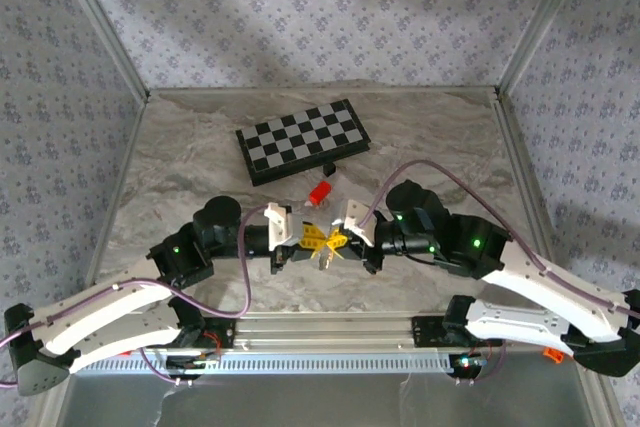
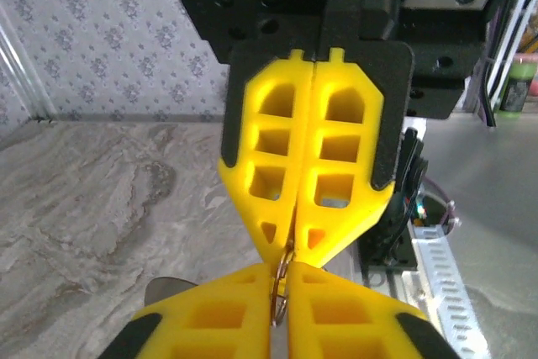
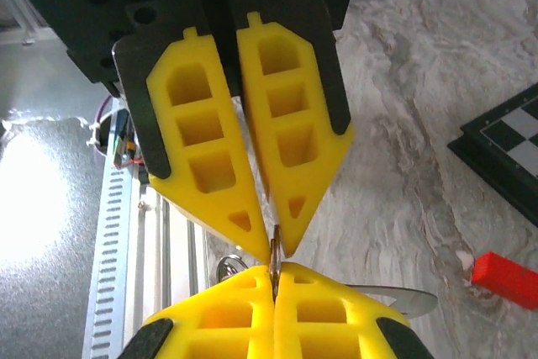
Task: Put the keys on the keyring
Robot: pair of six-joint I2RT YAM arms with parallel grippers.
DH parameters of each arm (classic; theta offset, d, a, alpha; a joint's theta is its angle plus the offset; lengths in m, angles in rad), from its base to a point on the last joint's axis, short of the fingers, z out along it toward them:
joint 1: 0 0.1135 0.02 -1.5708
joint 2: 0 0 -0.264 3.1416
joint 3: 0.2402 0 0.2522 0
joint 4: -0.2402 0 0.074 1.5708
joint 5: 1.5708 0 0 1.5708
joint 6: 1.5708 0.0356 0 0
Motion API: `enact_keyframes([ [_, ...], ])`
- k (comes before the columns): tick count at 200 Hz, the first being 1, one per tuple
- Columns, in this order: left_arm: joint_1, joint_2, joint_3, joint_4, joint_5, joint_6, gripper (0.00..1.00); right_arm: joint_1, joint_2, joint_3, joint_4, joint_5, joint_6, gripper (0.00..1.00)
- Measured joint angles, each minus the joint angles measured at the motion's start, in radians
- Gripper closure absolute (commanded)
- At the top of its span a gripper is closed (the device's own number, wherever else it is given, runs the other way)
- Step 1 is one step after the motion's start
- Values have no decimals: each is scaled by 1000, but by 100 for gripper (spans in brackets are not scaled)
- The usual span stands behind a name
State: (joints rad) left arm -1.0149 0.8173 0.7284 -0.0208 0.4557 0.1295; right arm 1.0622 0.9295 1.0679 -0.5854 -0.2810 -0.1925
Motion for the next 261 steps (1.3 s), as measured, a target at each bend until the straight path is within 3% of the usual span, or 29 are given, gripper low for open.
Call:
enact_keyframes([
  [14,-2,8,0,-10,0,2,100,1,12,12,-31,6,-8,100],
  [52,-3,10,0,-10,5,9,100,8,13,18,-47,14,-15,100],
  [79,-3,-2,-11,41,11,-10,100,10,-10,10,-18,24,-10,82],
  [153,-2,-18,-32,264,72,-90,100,14,-136,-95,141,23,32,81],
  [200,-2,-17,-55,325,102,-117,100,14,-177,-117,211,3,48,72],
  [224,-2,-16,-61,336,114,-122,100,14,-187,-121,228,-7,50,73],
  [261,-2,-9,-61,340,129,-124,100,14,-183,-123,241,-18,55,82],
])
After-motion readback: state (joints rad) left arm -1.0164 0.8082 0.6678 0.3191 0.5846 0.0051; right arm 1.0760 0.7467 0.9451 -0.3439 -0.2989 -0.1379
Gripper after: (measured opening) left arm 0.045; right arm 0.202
